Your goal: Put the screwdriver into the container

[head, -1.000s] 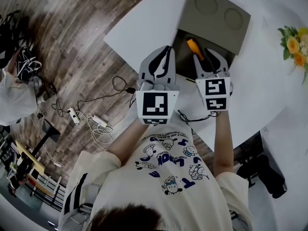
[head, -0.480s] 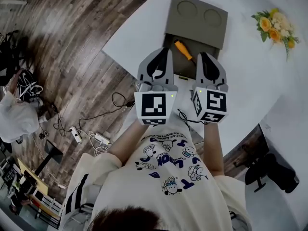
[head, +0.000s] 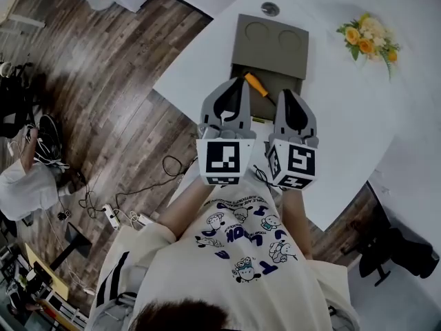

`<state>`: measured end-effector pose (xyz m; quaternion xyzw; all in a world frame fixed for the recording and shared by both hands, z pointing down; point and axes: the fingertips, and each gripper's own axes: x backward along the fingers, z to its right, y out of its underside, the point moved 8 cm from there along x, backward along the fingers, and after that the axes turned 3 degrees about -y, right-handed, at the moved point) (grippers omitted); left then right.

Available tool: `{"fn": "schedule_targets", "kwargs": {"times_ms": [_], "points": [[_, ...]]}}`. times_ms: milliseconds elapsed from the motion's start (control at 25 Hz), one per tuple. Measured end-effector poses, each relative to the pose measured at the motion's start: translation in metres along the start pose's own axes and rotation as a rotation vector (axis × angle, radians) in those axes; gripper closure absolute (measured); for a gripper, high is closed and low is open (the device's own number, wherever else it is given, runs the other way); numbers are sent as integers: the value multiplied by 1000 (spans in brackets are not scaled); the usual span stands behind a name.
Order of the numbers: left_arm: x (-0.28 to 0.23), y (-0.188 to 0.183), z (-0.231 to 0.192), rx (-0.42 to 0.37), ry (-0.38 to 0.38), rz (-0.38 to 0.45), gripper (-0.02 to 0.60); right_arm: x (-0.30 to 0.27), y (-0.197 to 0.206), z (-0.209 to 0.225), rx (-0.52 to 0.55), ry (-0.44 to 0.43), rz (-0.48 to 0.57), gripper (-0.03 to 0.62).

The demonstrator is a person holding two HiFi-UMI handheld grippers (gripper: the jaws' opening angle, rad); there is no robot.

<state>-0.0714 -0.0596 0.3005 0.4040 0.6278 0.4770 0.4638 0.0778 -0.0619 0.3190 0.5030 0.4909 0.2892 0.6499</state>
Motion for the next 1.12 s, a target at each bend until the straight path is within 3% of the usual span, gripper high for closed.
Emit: {"fn": "schedule_targets", "kwargs": {"times_ms": [320, 1120], "points": [[8, -9, 6, -18, 23, 38, 561, 15, -10, 1, -11, 52, 42, 557], [17, -22, 19, -38, 36, 68, 561, 28, -19, 3, -29, 63, 77, 559]]}}
